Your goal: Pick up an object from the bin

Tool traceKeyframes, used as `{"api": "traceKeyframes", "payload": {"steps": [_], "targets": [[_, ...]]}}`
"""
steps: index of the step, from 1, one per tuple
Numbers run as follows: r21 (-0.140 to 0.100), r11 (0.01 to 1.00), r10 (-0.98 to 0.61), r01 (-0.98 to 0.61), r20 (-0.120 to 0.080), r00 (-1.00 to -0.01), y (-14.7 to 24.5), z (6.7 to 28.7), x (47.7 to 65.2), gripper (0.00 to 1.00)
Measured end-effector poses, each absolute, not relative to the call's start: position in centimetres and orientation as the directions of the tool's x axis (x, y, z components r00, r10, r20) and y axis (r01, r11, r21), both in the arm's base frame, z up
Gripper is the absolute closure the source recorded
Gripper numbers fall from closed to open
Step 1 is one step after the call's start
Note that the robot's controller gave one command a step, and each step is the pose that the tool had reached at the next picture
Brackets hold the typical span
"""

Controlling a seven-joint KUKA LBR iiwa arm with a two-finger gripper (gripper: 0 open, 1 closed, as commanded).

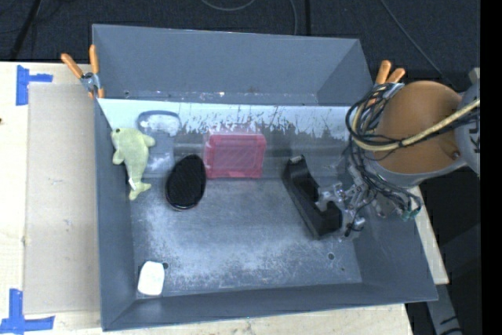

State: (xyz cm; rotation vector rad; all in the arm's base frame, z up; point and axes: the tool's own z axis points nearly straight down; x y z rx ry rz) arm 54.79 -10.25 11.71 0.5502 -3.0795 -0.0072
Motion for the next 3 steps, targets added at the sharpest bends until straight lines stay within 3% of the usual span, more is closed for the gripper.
{"api": "traceKeyframes", "payload": {"steps": [1,3], "targets": [[0.005,0.938,-0.346,-0.346,0.008,-0.938,-10.2,13.5,54.9,1.00],[0.006,0.939,-0.345,-0.345,0.009,-0.939,-10.1,14.6,54.9,1.00]]}}
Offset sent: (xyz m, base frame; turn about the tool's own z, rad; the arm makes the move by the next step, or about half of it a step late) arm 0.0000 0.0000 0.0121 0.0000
